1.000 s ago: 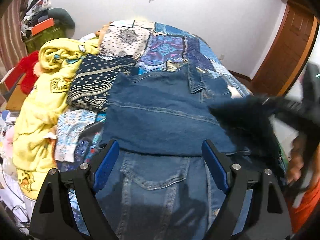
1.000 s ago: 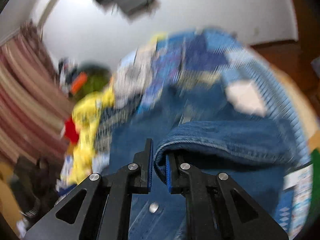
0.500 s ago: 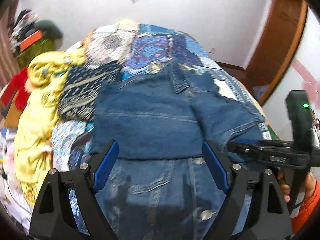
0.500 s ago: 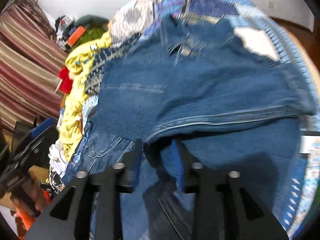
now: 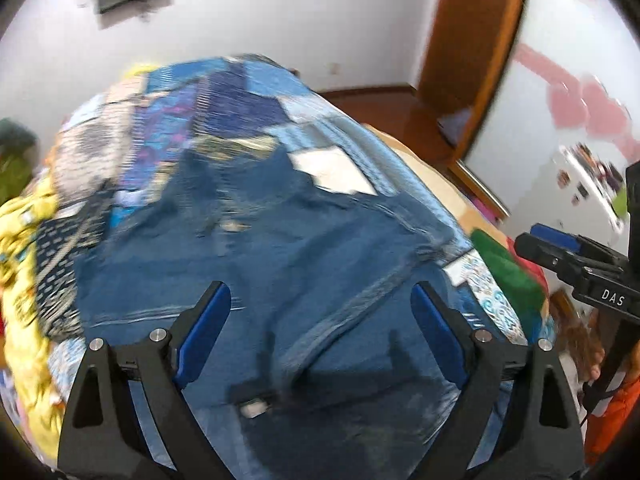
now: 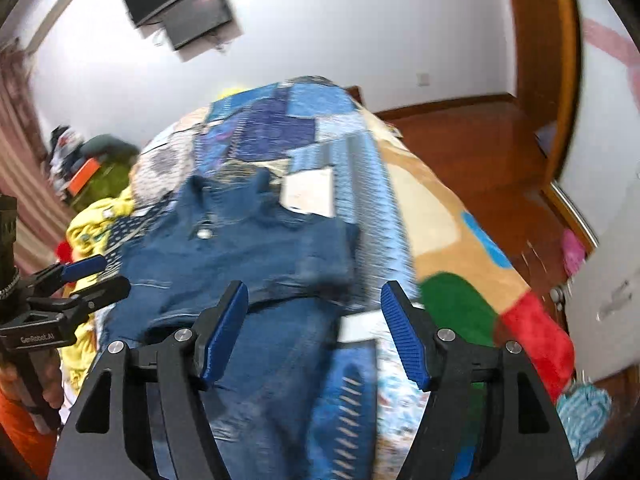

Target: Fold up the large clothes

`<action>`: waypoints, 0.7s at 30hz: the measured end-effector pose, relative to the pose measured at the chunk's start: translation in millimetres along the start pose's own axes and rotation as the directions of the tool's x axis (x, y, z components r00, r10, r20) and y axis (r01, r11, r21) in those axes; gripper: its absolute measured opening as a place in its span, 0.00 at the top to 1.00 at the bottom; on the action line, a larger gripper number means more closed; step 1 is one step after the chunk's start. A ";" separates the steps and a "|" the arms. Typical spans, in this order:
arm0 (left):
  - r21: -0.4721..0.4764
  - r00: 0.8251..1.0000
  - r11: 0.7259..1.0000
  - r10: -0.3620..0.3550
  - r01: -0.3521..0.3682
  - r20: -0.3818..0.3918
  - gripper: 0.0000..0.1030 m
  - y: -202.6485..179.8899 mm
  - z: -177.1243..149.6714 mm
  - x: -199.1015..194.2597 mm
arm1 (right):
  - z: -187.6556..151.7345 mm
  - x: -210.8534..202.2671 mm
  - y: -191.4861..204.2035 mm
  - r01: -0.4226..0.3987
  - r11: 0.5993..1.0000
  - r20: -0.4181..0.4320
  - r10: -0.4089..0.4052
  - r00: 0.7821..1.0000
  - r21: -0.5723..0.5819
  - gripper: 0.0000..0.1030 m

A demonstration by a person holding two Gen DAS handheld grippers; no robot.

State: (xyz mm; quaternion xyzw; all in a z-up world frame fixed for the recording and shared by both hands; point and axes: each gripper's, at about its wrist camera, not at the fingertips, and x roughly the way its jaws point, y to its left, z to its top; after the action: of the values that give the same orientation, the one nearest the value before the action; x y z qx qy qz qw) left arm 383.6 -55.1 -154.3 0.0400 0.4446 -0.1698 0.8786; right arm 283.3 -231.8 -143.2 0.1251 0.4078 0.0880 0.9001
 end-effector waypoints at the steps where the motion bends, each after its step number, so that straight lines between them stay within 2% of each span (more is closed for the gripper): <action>1: 0.011 1.000 1.000 -0.016 0.017 -0.025 0.11 -6.3 2.2 10.5 | -0.6 0.9 -5.0 0.002 1.000 -0.006 -0.002 1.000 0.013 0.36; 4: 0.035 0.991 0.997 -0.070 0.075 -0.118 0.11 -22.1 3.7 47.2 | -7.8 5.9 -18.4 0.014 0.999 -0.034 -0.013 0.999 0.036 0.36; 6: 0.028 0.972 0.991 -0.121 0.129 -0.201 0.11 -29.9 1.2 74.6 | -11.9 11.1 -19.8 0.016 1.000 -0.050 -0.015 0.999 0.023 0.36; 8: 0.017 0.956 0.990 -0.130 0.139 -0.262 0.11 -34.6 -1.7 96.5 | -14.0 21.6 -16.1 0.017 1.000 -0.073 -0.017 0.997 -0.003 0.36; 10: 0.032 0.955 0.992 -0.106 0.120 -0.278 0.11 -38.7 -2.3 110.6 | -17.2 21.8 -19.2 0.013 1.000 -0.090 -0.013 0.996 -0.011 0.36; 12: 0.052 0.963 0.994 -0.085 0.101 -0.257 0.12 -40.5 0.4 116.3 | -20.4 26.5 -19.9 0.002 1.000 -0.103 -0.003 0.995 -0.010 0.36; 14: 0.060 0.968 0.994 -0.079 0.095 -0.237 0.19 -41.0 4.8 120.0 | -24.7 31.2 -22.6 -0.010 1.000 -0.120 0.009 0.993 -0.010 0.36; 16: 0.069 0.972 0.994 -0.062 0.080 -0.227 0.33 -41.2 10.5 125.7 | -27.7 40.5 -21.1 -0.012 1.000 -0.149 0.009 0.989 -0.022 0.36; 17: 0.072 0.973 0.994 -0.059 0.077 -0.224 0.36 -41.4 12.8 129.4 | -29.5 43.1 -19.9 -0.015 0.999 -0.161 0.011 0.987 -0.028 0.36; 20: 0.056 0.975 0.996 -0.058 0.072 -0.215 0.61 -37.6 19.1 133.6 | -35.4 52.6 -16.2 -0.034 0.999 -0.197 0.027 0.980 -0.032 0.36; 21: 0.056 0.977 0.996 -0.055 0.068 -0.206 0.74 -37.0 20.3 131.6 | -37.6 55.5 -15.1 -0.041 0.999 -0.208 0.034 0.978 -0.030 0.36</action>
State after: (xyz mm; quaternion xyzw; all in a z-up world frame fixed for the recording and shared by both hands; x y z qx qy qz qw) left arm 458.8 -129.0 -243.7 0.0712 0.5280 -0.2056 0.8209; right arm 291.9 -226.0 -211.1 0.1078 0.4953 0.1246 0.8530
